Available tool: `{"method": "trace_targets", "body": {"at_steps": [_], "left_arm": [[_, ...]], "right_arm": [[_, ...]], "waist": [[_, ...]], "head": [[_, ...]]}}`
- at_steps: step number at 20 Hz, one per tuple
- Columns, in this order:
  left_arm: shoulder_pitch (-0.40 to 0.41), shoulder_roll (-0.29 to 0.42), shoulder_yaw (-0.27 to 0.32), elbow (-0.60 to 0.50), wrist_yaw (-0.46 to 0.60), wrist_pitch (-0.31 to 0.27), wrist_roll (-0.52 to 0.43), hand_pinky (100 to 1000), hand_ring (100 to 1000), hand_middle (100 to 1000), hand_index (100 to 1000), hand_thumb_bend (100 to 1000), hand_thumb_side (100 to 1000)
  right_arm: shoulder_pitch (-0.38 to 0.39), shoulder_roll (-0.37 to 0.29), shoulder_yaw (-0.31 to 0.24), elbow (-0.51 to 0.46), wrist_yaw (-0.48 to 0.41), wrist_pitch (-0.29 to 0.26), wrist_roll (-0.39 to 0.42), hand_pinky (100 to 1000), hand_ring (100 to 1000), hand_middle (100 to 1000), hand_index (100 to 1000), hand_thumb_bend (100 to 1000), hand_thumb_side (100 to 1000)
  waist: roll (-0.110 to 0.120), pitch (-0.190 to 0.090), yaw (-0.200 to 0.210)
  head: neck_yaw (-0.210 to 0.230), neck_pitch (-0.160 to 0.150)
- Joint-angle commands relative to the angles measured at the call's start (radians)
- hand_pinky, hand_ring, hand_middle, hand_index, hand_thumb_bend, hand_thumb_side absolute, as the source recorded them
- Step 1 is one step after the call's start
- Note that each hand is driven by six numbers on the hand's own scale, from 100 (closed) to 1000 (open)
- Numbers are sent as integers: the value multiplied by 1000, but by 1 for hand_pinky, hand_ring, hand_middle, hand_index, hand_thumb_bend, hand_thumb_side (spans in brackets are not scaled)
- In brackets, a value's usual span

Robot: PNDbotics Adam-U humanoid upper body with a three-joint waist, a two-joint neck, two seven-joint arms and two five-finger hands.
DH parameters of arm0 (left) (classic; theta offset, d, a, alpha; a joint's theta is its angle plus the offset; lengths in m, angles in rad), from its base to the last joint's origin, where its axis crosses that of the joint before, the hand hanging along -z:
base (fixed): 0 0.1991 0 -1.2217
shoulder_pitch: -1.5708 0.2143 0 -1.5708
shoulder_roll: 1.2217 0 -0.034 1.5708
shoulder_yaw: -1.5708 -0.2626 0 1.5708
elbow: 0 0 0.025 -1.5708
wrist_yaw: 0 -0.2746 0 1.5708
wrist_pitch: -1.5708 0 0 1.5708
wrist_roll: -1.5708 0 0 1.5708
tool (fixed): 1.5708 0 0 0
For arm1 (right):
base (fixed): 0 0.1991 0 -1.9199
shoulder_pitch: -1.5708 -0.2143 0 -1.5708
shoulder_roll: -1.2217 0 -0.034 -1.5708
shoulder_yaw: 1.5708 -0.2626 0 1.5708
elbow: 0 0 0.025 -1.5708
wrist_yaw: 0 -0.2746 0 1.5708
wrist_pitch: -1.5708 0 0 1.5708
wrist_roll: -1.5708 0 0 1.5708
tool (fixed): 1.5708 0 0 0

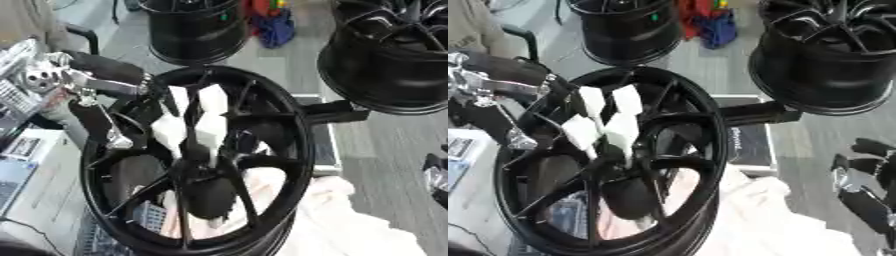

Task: Pull the pin out of the wheel hub.

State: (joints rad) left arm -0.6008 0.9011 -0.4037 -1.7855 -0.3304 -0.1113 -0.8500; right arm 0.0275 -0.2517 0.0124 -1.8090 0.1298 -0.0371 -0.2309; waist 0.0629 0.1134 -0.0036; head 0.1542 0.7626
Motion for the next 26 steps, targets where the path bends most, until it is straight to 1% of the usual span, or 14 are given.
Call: {"method": "trace_targets", "body": {"at_steps": [1, 7, 11, 15, 16, 20, 26], "left_arm": [[-24, 8, -1, 17, -30, 0, 13, 667, 747, 835, 893, 282, 160], [-42, -16, -13, 47, -66, 9, 52, 670, 751, 842, 899, 298, 172], [-48, -29, -28, 59, -61, 4, 41, 654, 734, 826, 890, 301, 172], [-48, -29, -34, 56, -46, -10, 6, 601, 668, 783, 864, 280, 158], [-48, -28, -32, 53, -44, -11, 1, 571, 631, 763, 852, 271, 154], [-48, -28, -30, 36, -35, -9, -11, 535, 598, 737, 833, 255, 144], [-42, -37, -41, 45, -35, -2, -15, 526, 589, 721, 822, 234, 119]], "right_arm": [[-5, -20, -2, -10, -1, -2, 3, 724, 594, 653, 742, 220, 100], [-5, -20, -2, -9, -1, -3, 3, 724, 594, 654, 742, 220, 100], [-6, -20, -2, -9, -1, -3, 3, 724, 593, 654, 742, 220, 100], [-6, -20, -3, -8, -1, -3, 2, 724, 593, 653, 742, 221, 100], [-6, -20, -3, -8, -1, -3, 2, 724, 593, 653, 742, 221, 100], [-7, -20, -3, -7, -2, -4, 2, 724, 593, 654, 742, 220, 100], [-6, -20, -3, -6, -1, -4, 1, 725, 593, 653, 742, 221, 100]], "waist": [[0, -12, -1], [1, -12, -2], [2, -12, -4], [4, -12, -6], [4, -12, -5], [7, -13, -4], [8, -14, -6]], "head": [[-1, -12], [0, -15], [0, -18], [-1, -18], [-1, -17], [-2, -19], [-3, -21]]}}
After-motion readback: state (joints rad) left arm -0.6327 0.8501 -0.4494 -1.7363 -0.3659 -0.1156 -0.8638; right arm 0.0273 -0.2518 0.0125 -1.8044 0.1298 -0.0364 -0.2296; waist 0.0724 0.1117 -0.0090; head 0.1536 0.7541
